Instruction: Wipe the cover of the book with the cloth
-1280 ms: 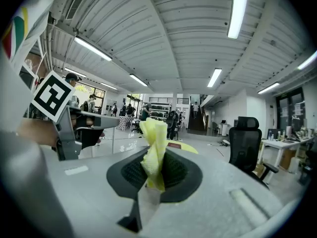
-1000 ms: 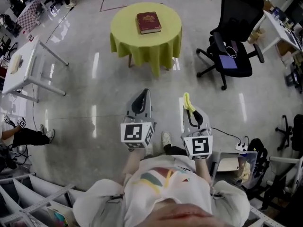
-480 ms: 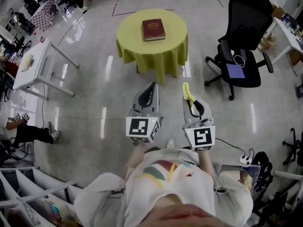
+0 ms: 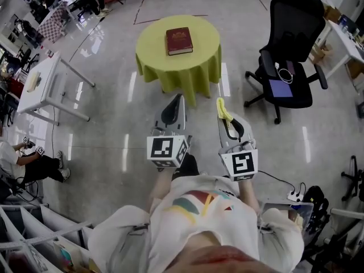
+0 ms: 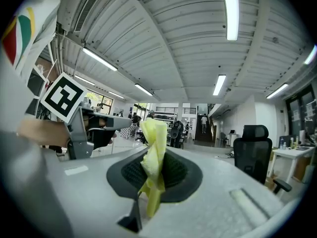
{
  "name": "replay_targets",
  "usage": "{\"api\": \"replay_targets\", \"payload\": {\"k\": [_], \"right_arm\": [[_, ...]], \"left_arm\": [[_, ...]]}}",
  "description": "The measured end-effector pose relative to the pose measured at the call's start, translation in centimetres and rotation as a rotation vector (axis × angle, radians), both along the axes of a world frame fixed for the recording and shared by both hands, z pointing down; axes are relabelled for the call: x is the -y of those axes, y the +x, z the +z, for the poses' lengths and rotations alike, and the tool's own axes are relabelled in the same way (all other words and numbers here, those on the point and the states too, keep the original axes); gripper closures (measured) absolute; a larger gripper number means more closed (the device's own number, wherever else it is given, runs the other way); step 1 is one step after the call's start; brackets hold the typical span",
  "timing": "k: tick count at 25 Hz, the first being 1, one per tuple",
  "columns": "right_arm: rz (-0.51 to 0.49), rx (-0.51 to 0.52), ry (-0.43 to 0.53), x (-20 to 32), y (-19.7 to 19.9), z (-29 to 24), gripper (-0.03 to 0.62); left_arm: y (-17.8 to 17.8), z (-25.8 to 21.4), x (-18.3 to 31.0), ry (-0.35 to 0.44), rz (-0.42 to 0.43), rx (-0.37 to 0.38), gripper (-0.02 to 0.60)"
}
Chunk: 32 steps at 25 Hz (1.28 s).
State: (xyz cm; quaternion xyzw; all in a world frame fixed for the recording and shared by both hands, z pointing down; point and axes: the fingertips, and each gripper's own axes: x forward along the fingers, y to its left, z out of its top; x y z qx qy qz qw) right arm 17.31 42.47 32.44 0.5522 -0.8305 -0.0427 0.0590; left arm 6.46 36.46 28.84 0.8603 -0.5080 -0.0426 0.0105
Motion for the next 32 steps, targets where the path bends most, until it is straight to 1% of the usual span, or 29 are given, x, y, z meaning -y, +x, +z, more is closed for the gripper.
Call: {"api": "replay_targets", "payload": {"k": [3,6,11,14,17,20,22,25,28,32], "right_arm": [[0.010,0.006,0.000,1.0,0.4,0.1,0.563],[0.011,0.011,0.008,2.5,0.5,0.5,0.563],[-0.023,-0.013,0.045,7.1,-0.5,0.5,0.563],[-0.011,-0.051,0.045,11.2,-1.0,0.9,0.563],[-0.005,-0.080,-0.007,16.1,-1.5,1.9,0.563],[0.004,-0.059,-0.026,22.3,-2.2,1.5,0.563],[0.016,-0.047,-0.015,27.1,-2.8,1.0,0.563],[0.003,-0.037,0.022,34.9,-4.4,0.2,0.563],[-0.022,-0.035,0.034,42.1,-6.6,-0.8,0.563],[-0.043,-0.039,0.052,49.2,-8.5,-2.6,0.563]], "left_arm": [[0.5,0.0,0.9,0.010,0.013,0.004,0.566],[0.9,0.1,2.8,0.026,0.019,-0.013,0.566],[0.7,0.4,8.6,0.046,0.024,-0.049,0.566],[0.5,1.0,13.2,0.049,0.029,-0.059,0.566],[-0.2,1.7,18.8,0.014,0.026,-0.066,0.566],[-0.8,1.6,24.7,-0.001,0.039,-0.061,0.566],[-0.9,1.4,28.9,0.008,0.061,-0.051,0.566],[-1.5,1.0,35.3,0.021,0.081,-0.053,0.566],[-3.1,0.8,41.1,0.012,0.076,-0.046,0.566],[-5.0,-0.3,48.0,0.010,0.061,-0.045,0.566]]}}
